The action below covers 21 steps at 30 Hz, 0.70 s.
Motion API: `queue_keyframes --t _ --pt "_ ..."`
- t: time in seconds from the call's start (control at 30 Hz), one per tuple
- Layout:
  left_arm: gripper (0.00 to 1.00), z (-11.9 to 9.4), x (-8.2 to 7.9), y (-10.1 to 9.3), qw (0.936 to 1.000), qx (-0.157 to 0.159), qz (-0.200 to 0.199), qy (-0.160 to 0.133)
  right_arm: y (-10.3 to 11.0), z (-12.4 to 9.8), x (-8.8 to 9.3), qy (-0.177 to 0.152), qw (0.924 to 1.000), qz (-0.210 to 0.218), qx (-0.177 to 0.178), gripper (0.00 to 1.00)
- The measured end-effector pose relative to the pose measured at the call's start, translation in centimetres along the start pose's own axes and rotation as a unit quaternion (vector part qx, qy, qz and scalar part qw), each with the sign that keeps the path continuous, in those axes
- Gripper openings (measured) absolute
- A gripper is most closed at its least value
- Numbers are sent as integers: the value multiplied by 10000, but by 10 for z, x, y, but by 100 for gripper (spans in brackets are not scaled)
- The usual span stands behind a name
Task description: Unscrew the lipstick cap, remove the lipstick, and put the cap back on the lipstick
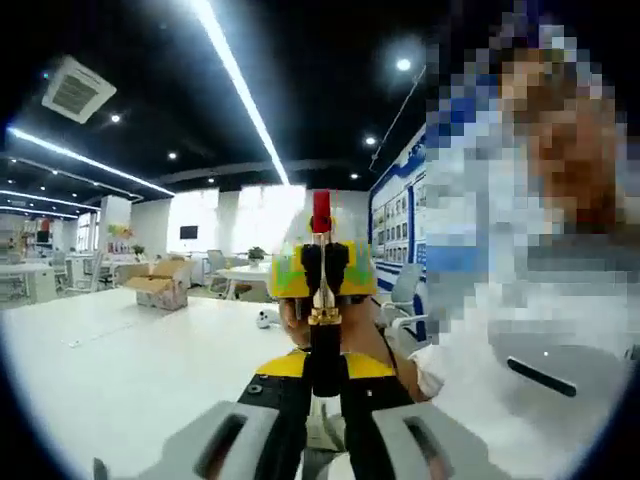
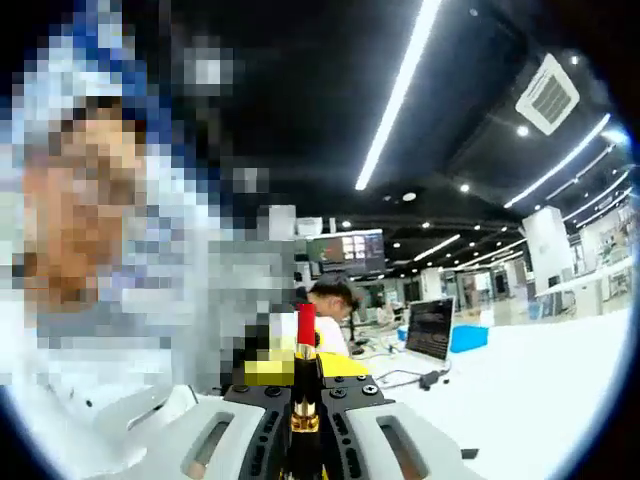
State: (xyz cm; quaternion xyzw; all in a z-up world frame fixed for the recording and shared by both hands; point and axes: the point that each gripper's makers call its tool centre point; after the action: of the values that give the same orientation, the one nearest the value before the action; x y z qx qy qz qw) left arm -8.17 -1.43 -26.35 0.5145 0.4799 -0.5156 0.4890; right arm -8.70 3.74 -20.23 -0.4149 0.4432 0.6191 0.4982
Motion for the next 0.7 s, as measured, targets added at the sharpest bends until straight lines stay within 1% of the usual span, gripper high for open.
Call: queue_keyframes --t 0.03,0.07,0.13,0.17,0.23,0.33,0.5,0.6,0.67,0.7 --pt "13 1 0 -5 9998 164 -58 -28 4 1 1 -19 9998 127 -149 6" --pt "13 2 -1 -11 9992 364 -138 -86 11 4 2 -86 9987 324 -393 6" --pt "13 2 -2 -22 9968 723 -286 -167 21 7 3 -137 9959 513 -727 6" --pt "13 2 -3 -29 9948 926 -347 -232 26 9 4 -166 9943 602 -863 6" --pt "13 2 -4 -37 9918 1173 -408 -284 34 11 5 -181 9916 708 -1065 6" --pt "13 3 -5 -39 9914 1203 -418 -318 38 14 6 -196 9911 706 -1107 6" --pt "13 3 -4 -38 9917 1177 -398 -317 40 16 8 -176 9922 644 -1054 6" --pt "13 3 -5 -34 9942 990 -261 -322 37 15 7 -211 9937 579 -932 6" --pt "14 1 -8 -28 9958 824 -137 -385 32 13 4 -271 9953 523 -767 6" --pt "15 0 -9 -25 9964 741 -123 -395 30 12 2 -314 9966 431 -624 6"
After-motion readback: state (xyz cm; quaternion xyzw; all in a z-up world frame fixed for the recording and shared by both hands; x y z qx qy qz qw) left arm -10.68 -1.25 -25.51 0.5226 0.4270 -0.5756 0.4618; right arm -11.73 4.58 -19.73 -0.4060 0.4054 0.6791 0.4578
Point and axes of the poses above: the point that each gripper's makers call its tool centre point, and the gripper's own axes: z roughly forward along the fingers, y roughly to its left, x roughly out of its underside, and after that the axes turned 4 degrees about z, right-handed
